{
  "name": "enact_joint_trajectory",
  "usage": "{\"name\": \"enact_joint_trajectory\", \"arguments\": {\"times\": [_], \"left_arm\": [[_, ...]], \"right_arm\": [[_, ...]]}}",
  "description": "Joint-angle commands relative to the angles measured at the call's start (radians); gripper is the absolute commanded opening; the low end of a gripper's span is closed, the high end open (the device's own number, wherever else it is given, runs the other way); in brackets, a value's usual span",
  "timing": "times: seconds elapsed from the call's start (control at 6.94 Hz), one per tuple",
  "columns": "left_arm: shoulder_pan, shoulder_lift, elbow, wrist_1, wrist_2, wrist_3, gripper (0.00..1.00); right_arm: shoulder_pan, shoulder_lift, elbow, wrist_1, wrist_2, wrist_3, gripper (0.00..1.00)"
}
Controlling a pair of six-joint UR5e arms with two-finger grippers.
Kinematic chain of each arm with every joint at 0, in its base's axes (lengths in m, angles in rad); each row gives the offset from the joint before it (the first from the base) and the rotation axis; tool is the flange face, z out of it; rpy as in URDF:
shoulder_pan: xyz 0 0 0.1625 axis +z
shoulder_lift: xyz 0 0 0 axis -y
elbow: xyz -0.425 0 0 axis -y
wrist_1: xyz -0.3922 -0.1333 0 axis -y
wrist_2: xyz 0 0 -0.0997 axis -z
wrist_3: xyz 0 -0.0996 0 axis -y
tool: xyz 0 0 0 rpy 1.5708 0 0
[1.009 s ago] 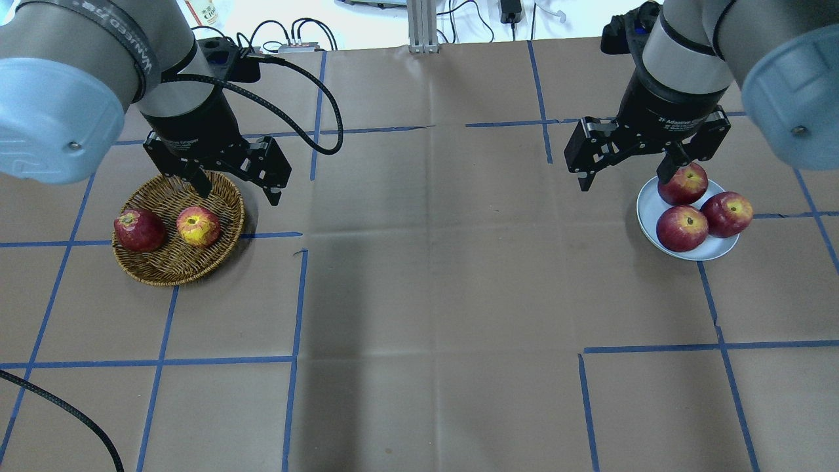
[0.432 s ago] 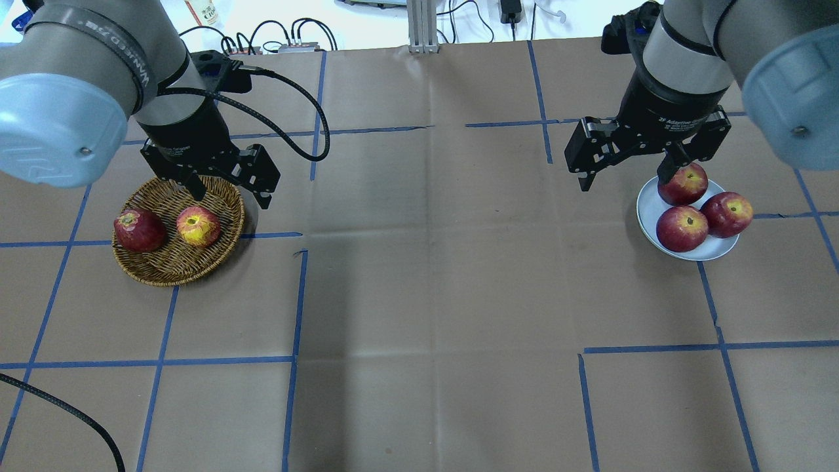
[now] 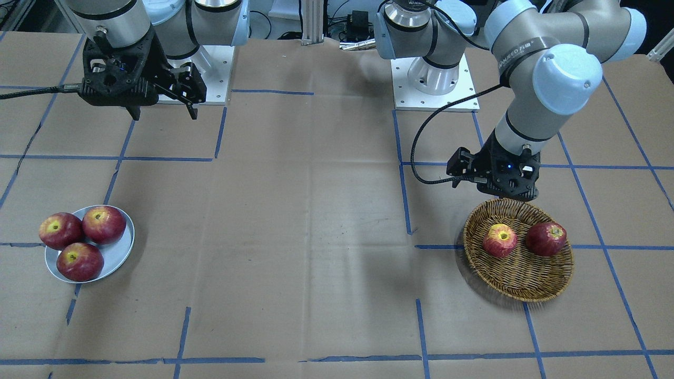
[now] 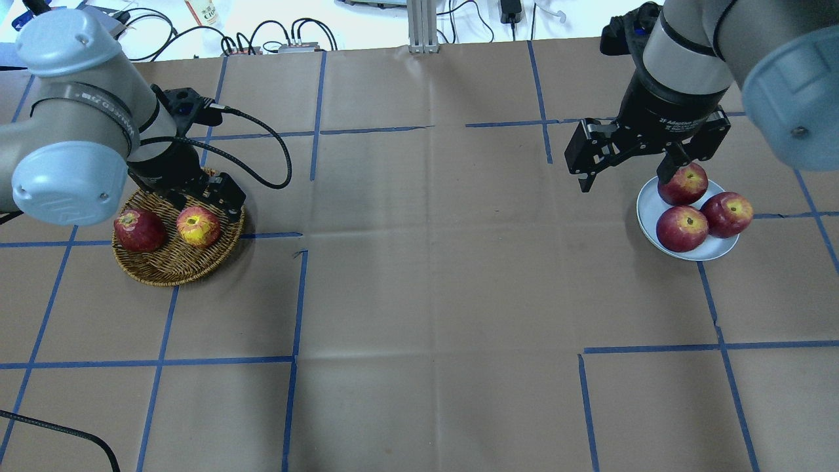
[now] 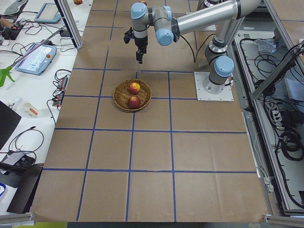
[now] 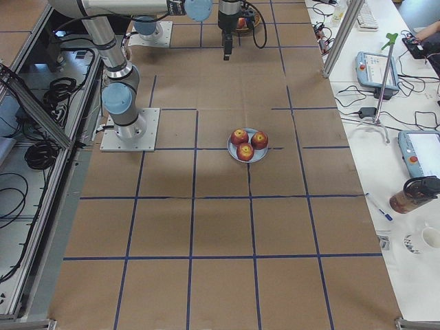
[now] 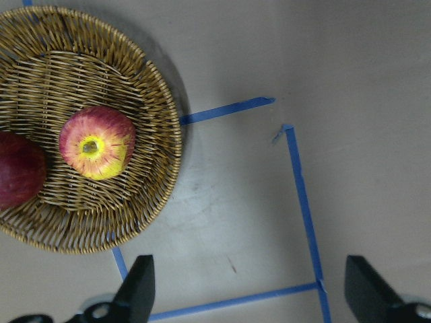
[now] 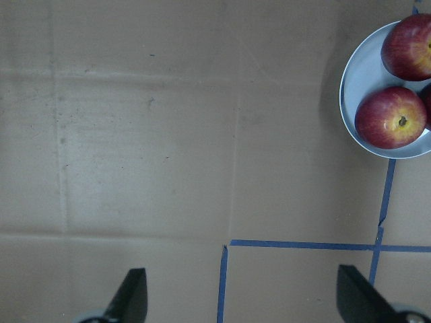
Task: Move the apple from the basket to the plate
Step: 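Close the left gripper on the yellow-red apple in the basket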
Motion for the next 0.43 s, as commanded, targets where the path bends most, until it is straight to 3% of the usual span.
{"name": "enact_joint_trajectory", "arguments": {"times": [0.0,0.29], "left_arm": [[0.061,-0.144,-0.042,0.21,0.004,0.096,0.99],[0.143,-0.195,-0.043,0.249,-0.001,0.184,0.99]], "right_arm": [[0.0,0.0,0.0,-0.001,0.0,-0.001,1.0],[0.0,0.0,0.0,0.001,0.0,-0.001,1.0]]}}
